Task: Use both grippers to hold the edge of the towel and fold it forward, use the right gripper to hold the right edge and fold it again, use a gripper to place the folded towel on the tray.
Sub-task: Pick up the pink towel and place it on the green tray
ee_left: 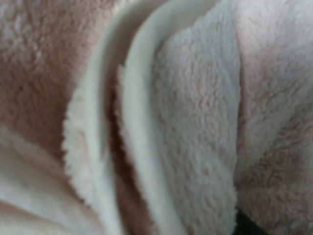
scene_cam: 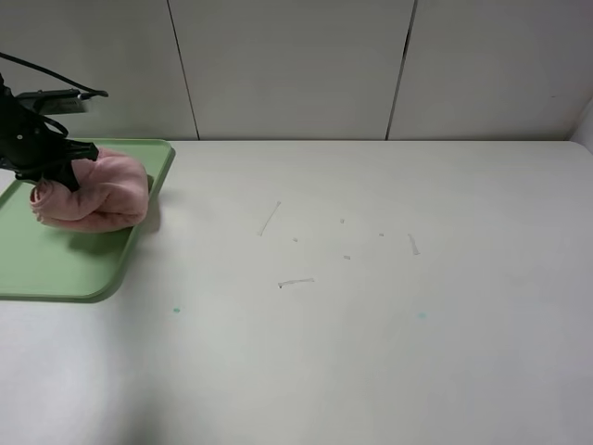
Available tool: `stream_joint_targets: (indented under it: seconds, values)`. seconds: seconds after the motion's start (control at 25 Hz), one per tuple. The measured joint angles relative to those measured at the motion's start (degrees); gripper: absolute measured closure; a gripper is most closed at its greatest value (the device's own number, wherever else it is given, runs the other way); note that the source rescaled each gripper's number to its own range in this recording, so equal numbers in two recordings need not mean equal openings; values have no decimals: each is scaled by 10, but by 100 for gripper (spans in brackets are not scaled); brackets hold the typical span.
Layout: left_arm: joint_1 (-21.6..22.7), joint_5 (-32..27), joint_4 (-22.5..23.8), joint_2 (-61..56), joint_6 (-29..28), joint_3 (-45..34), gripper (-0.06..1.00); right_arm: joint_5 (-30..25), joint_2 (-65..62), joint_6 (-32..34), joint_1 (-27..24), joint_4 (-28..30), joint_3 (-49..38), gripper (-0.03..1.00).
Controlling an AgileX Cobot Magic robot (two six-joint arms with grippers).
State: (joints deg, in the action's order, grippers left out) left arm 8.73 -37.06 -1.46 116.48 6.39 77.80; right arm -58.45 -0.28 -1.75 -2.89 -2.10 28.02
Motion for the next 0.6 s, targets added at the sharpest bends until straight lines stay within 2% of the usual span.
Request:
stream_joint_targets:
  seconds: [0.24,0.6]
  values:
    - [1,-2,31,0,0,0,81,0,0,0,0,0,0,-3]
    - [16,-8,37,0,-4,0,81,0,0,0,0,0,0,-3]
